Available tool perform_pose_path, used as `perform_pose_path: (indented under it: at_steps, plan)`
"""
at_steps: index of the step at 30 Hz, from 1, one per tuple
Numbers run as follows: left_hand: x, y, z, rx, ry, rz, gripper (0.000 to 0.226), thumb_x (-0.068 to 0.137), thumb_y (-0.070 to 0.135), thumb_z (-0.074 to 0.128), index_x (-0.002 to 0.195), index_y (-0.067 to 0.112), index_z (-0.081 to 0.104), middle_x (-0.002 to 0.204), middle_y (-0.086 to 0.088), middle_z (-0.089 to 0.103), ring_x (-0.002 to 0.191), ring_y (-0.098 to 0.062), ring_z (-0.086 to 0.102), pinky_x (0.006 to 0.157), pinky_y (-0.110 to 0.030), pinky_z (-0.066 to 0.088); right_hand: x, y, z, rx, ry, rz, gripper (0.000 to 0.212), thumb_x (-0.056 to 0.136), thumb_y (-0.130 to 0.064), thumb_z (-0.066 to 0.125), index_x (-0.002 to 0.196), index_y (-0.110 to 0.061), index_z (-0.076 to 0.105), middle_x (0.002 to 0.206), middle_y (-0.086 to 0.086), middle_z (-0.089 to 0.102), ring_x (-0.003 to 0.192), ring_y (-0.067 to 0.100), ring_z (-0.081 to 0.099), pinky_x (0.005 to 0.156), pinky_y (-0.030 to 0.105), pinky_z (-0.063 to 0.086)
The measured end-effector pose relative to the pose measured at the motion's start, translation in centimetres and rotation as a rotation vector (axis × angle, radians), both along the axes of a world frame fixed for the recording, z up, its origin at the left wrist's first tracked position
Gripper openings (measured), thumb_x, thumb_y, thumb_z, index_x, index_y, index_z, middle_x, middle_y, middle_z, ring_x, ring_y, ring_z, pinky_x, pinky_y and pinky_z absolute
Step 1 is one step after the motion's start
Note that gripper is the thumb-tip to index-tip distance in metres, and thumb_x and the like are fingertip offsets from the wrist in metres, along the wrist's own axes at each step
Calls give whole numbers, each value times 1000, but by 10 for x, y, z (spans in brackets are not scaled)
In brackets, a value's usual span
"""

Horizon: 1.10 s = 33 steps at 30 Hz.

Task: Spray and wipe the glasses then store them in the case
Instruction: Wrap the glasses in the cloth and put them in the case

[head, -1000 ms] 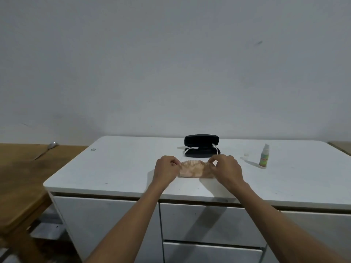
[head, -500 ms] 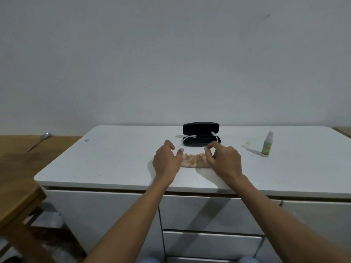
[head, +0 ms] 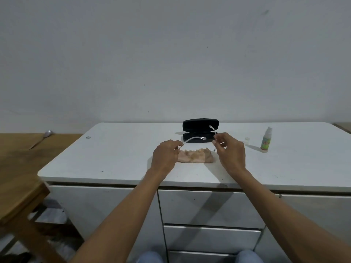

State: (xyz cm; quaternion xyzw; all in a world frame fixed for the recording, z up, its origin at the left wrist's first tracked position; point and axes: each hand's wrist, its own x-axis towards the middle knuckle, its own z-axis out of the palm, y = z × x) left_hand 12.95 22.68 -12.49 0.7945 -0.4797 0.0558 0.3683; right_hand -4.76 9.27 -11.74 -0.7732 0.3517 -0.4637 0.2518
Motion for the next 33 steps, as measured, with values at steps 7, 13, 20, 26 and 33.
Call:
perform_pose_path:
  at_steps: [7,13,20,26,33]
  plan:
    - [12,-6,2,147,68,-136,38,93,1,54,118,18,75,87,-3,53,83,-24,57,72,-36,47,4,-5,15,22,82,90,10,90,-23,75,99,-27,74,81,-15,72,76,6,67,69,30,54]
    - [20,-3,5,55,359,-155,20,93,-4,63,103,5,79,87,6,57,91,-15,63,78,-23,49,17,0,16,-88,352,181,16,93,-23,68,99,-35,78,84,-18,66,87,10,65,64,27,41]
    - [32,-4,-2,-6,502,-110,17,89,0,69,99,10,80,99,-7,72,86,-21,64,87,-42,60,15,2,14,-124,515,211,25,95,-25,63,114,-32,78,111,-2,68,116,17,54,83,34,48]
    - [17,7,15,-24,282,-161,27,93,40,67,118,30,74,105,7,67,85,-9,60,75,-19,46,4,0,15,-168,480,274,32,91,-33,70,122,-31,72,110,-9,73,120,15,49,84,34,47]
    - [21,20,20,313,-14,-215,63,69,64,79,126,41,67,125,10,66,116,-13,55,94,-38,49,-3,-1,13,-194,585,299,60,67,-70,72,117,-38,72,109,-9,74,112,19,60,85,37,54]
